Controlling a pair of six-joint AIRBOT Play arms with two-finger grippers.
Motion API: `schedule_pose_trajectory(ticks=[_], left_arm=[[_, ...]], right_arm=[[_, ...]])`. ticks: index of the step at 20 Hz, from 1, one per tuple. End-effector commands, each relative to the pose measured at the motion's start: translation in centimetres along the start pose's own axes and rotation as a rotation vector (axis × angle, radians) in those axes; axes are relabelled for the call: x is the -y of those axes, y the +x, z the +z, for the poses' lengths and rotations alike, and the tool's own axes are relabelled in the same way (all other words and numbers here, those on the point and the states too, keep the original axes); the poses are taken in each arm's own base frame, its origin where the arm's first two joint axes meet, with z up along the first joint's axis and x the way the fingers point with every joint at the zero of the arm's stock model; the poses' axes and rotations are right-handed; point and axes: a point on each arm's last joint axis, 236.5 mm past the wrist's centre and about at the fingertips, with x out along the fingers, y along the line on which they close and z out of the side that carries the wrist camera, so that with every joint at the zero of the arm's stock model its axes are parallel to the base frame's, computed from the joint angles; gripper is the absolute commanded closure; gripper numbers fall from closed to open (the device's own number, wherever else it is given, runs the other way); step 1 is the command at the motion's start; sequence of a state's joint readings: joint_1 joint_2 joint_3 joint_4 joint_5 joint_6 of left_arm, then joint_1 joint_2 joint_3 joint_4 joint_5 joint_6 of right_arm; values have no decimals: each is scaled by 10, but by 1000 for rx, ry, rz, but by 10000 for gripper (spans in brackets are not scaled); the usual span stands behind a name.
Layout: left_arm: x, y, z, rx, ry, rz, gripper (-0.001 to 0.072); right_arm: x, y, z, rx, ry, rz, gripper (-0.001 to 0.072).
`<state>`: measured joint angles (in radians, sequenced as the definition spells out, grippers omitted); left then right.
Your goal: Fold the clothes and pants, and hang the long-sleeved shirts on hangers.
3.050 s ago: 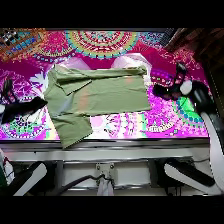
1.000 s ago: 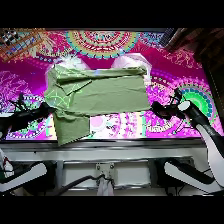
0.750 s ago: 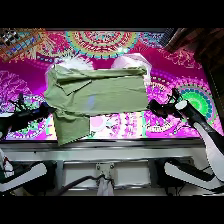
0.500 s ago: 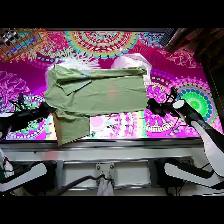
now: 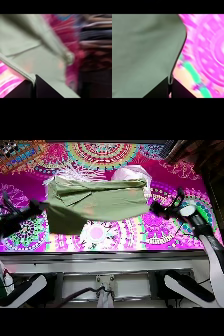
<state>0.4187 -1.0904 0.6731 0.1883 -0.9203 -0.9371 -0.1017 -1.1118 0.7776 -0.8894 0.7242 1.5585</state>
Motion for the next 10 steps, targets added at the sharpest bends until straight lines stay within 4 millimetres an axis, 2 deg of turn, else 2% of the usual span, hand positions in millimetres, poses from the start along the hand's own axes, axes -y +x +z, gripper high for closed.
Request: schedule_pose_trajectory(ticks=[1, 3, 4, 6, 8, 9, 10], left_arm=[[159, -57, 58, 195, 96, -358, 703], [251, -112, 66, 286, 263, -507, 703], [293, -142, 61, 331, 365, -559, 703], [361, -196, 45, 416, 544, -636, 703], [407, -237, 22, 478, 713, -661, 703], [422, -251, 12, 502, 783, -655, 703], [432, -262, 1, 524, 854, -636, 703]], right_arm=[[-93, -100, 56, 246, -151, 169, 693], [-153, -186, 81, 436, -240, 283, 693], [-178, -229, 86, 522, -283, 333, 692], [-220, -315, 85, 688, -371, 420, 692], [-245, -385, 73, 825, -438, 467, 692], [-251, -415, 66, 878, -451, 482, 692], [-255, -435, 58, 917, -464, 490, 692]])
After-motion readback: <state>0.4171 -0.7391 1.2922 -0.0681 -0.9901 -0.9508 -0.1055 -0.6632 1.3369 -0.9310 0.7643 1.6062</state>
